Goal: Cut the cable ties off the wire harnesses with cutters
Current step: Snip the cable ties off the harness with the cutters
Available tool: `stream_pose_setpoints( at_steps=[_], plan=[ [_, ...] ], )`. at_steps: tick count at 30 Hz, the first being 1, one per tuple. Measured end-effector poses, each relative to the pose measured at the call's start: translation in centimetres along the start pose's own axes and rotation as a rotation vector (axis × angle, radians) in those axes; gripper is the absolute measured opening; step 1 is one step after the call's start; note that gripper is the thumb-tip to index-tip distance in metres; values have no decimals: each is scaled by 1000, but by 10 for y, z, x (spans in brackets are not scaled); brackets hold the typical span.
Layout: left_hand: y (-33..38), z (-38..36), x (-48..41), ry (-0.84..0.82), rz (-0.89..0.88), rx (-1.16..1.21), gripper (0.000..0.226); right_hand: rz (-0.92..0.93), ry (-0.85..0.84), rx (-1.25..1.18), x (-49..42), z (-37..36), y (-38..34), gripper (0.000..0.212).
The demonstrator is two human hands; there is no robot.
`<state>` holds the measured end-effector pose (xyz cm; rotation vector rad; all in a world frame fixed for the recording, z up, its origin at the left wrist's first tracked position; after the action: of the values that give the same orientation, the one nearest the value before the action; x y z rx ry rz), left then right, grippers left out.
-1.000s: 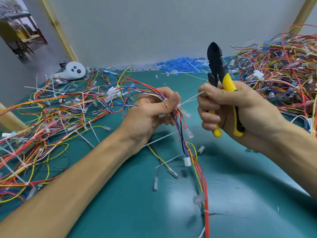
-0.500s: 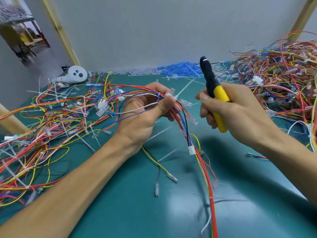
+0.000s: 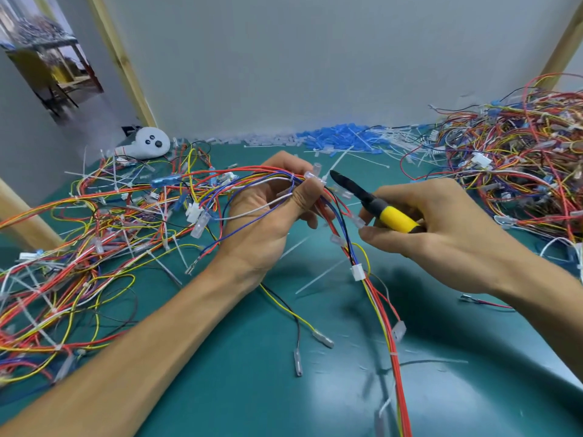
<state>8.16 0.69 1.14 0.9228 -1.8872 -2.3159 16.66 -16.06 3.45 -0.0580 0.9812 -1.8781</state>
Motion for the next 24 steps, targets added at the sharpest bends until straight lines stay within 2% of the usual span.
stream_pose_setpoints(
  at_steps=[6,10,17,24],
  plan=[
    [5,1,1,18,12,3,8,-11,-23,4,0,0,-2,20],
    [10,-1,1,38,26,-1,21,-6,-57,-4,0,-1,-5,23],
    [14,-6,5,45,51,-1,29,-14,-139,10,1,-1,-2,30],
    [15,-5,5,47,19,-3,38,-22,-179,32,1,-1,1,20]
  ],
)
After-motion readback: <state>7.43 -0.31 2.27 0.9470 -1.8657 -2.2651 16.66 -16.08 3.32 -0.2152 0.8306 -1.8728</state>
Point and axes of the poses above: each hand's wrist, its own x-axis away from the middle knuckle, its own z-axis out of the back of the hand, y = z × x, the point moved 7 cm from there along -x, towards the middle knuckle, and after that the axes turned 4 degrees about y, right-handed, at the moved point
